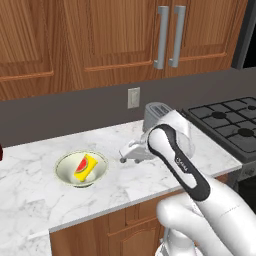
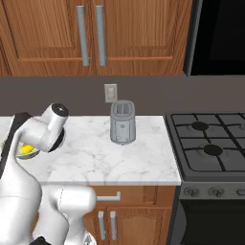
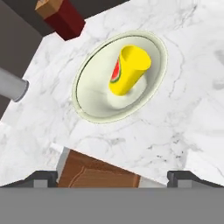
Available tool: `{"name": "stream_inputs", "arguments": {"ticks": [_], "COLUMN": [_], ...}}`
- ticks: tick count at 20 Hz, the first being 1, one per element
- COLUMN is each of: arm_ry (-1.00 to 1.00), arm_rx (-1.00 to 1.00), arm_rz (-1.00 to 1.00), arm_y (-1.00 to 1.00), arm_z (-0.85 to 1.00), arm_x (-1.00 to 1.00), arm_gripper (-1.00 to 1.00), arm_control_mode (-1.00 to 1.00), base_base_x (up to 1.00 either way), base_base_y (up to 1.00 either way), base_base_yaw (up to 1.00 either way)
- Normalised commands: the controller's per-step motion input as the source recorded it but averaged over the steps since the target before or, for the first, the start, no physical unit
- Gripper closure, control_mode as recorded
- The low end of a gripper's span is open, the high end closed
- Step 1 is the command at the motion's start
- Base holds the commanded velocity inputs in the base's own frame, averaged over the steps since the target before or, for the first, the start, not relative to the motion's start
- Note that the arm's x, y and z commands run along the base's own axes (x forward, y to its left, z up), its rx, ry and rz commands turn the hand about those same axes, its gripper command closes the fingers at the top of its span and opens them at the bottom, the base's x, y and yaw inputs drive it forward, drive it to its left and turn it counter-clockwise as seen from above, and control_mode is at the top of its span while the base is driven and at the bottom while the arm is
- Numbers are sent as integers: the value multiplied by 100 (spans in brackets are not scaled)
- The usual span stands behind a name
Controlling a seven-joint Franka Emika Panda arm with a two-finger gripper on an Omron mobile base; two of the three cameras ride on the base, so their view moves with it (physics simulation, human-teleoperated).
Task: Place the cup inside the bowl on the dining table and move the bowl to any counter.
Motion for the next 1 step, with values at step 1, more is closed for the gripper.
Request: {"name": "stream_inputs", "arguments": {"ticks": [1], "arm_ry": [0], "arm_rx": [-9], "arm_rz": [0], "arm_y": [-31], "arm_z": [28], "arm_x": [-14], "arm_gripper": [-100], "arm_control_mode": [-100], "base_base_x": [0], "base_base_y": [0], "base_base_yaw": [0]}}
